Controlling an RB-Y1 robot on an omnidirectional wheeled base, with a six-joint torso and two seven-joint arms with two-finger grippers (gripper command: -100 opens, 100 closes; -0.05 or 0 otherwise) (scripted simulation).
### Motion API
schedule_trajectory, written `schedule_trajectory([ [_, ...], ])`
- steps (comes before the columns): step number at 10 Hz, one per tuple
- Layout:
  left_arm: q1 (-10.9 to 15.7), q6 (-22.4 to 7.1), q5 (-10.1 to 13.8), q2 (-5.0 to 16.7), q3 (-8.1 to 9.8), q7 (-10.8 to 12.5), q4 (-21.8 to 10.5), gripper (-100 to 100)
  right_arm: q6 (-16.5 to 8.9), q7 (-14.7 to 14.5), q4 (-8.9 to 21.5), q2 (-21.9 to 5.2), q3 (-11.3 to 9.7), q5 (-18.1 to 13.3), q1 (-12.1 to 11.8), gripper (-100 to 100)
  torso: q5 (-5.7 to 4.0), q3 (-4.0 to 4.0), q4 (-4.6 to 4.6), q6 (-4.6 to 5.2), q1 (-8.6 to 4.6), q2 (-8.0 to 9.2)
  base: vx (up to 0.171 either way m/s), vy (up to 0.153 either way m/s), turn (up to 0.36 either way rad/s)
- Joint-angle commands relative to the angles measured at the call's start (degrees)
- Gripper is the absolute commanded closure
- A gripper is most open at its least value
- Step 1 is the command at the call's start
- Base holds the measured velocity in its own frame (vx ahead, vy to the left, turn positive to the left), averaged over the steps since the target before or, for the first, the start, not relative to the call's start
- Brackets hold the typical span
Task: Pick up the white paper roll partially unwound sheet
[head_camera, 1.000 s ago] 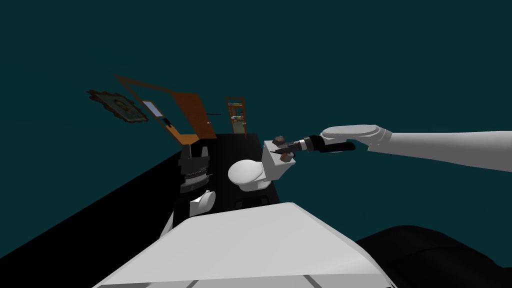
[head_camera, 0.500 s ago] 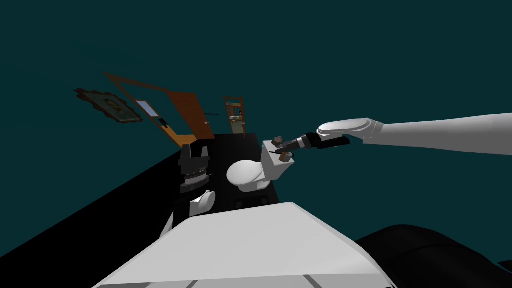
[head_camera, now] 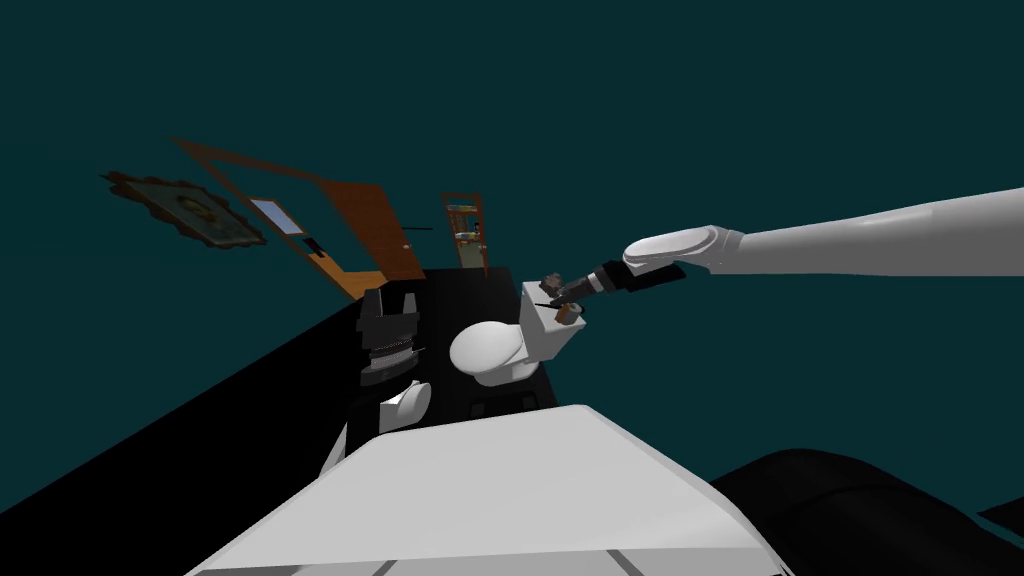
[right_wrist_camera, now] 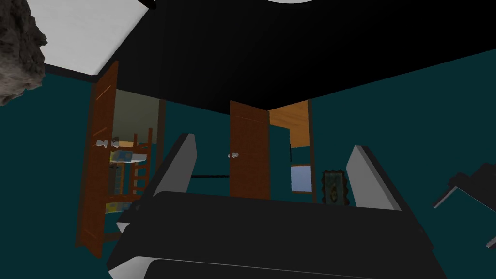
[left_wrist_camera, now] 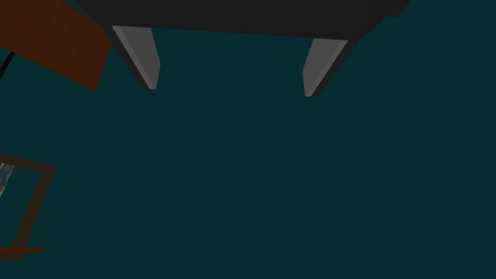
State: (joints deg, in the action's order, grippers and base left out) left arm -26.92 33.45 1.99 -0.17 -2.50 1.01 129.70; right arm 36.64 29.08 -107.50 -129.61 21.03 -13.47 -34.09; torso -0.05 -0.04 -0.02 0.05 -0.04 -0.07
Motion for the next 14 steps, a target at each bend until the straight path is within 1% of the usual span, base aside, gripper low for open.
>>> schedule_trajectory([
  [1, 0.0, 0.0, 0.0, 0.0, 0.0, 0.0, 0.0, 0, -0.05, -0.06, 0.98, -2.86, 0.69, 0.02, -1.14, -100, 0.0, 0.0, 0.0, 0.0, 0.0, 0.0, 0.023, -0.01, -0.057],
  [2, 0.0, 0.0, 0.0, 0.0, 0.0, 0.0, 0.0, 0, -0.08, 0.13, 2.64, -4.56, 1.5, -0.43, -2.66, -100, 0.0, -0.01, -0.01, -0.03, 0.0, 0.0, 0.028, -0.021, -0.104],
  [3, 0.0, 0.0, 0.0, 0.0, 0.0, 0.0, 0.0, 0, -0.08, 0.13, 2.64, -6.4, 1.5, -0.43, -2.66, -100, -0.01, -0.02, -0.01, -0.01, -0.04, -0.03, 0.025, -0.016, -0.044],
  [4, 0.0, 0.0, 0.0, 0.0, 0.0, 0.0, 0.0, 0, -0.11, 0.29, 4.23, -8.12, 2.27, -0.87, -4.17, -100, -0.01, -0.02, -0.02, -0.03, -0.02, -0.02, 0.028, -0.017, -0.088],
  [5, 0.0, 0.0, 0.0, 0.0, 0.0, 0.0, 0.0, 0, -0.11, 0.29, 4.23, -9.85, 2.27, -0.87, -4.17, -100, -0.01, -0.02, -0.01, -0.01, -0.04, -0.03, 0.025, -0.014, -0.051],
  [6, 0.0, 0.0, 0.0, 0.0, 0.0, 0.0, 0.0, 0, -0.12, 0.42, 5.74, -11.61, 2.99, -1.28, -5.65, -100, -0.01, -0.02, -0.02, -0.03, -0.02, -0.02, 0.024, -0.017, -0.099],
  [7, 0.0, 0.0, 0.0, 0.0, 0.0, 0.0, 0.0, 0, -0.12, 0.42, 5.74, -13.11, 2.99, -1.28, -5.65, -100, -0.02, -0.02, -0.01, -0.01, -0.03, -0.02, 0.022, -0.011, -0.047],
  [8, 0.01, 0.0, 0.0, 0.0, 0.0, 0.0, 0.0, 0, -0.13, 0.53, 7.16, -14.97, 3.66, -1.67, -7.1, -100, -0.01, -0.01, -0.01, -0.03, -0.01, -0.01, 0.032, -0.014, -0.086],
  [9, 0.0, 0.0, 0.0, 0.0, 0.0, 0.0, 0.0, 0, -0.13, 0.53, 7.16, -16.17, 3.66, -1.67, -7.1, -100, -0.01, -0.02, -0.01, -0.01, -0.02, -0.04, 0.026, -0.016, -0.048],
  [10, 0.01, 0.0, 0.0, 0.0, 0.0, 0.0, 0.0, 0, -0.12, 0.62, 8.46, -18.03, 4.26, -2.03, -8.49, -100, -0.02, -0.02, -0.02, -0.03, -0.03, -0.02, 0.022, -0.022, -0.08],
  [11, 0.0, 0.0, 0.0, 0.0, 0.0, 0.0, 0.0, 0, -0.12, 0.62, 8.46, -19.03, 4.26, -2.03, -8.49, -100, -0.02, -0.01, -0.01, -0.02, -0.05, -0.01, 0.019, -0.014, -0.05],
  [12, 0.01, 0.0, 0.0, 0.0, 0.0, 0.0, 0.0, 0, -0.1, 0.69, 9.63, -20.99, 4.8, -2.36, -9.82, -100, -0.02, 0.0, -0.01, -0.02, -0.04, 0.0, 0.021, -0.013, -0.093],
  [13, 0.0, 0.0, 0.0, 0.0, 0.0, 0.0, 0.0, 0, -0.1, 0.69, 9.63, -21.69, 4.8, -2.36, -9.82, -100, -0.02, -0.01, -0.01, -0.01, -0.03, 0.0, 0.018, -0.006, -0.042],
  [14, 0.01, 0.0, 0.0, 0.0, 0.0, 0.0, 0.0, 0, -0.06, 0.76, 10.66, -23.77, 5.26, -2.66, -11.09, -100, -0.01, 0.0, -0.01, -0.03, -0.01, 0.01, 0.019, -0.01, -0.074],
])
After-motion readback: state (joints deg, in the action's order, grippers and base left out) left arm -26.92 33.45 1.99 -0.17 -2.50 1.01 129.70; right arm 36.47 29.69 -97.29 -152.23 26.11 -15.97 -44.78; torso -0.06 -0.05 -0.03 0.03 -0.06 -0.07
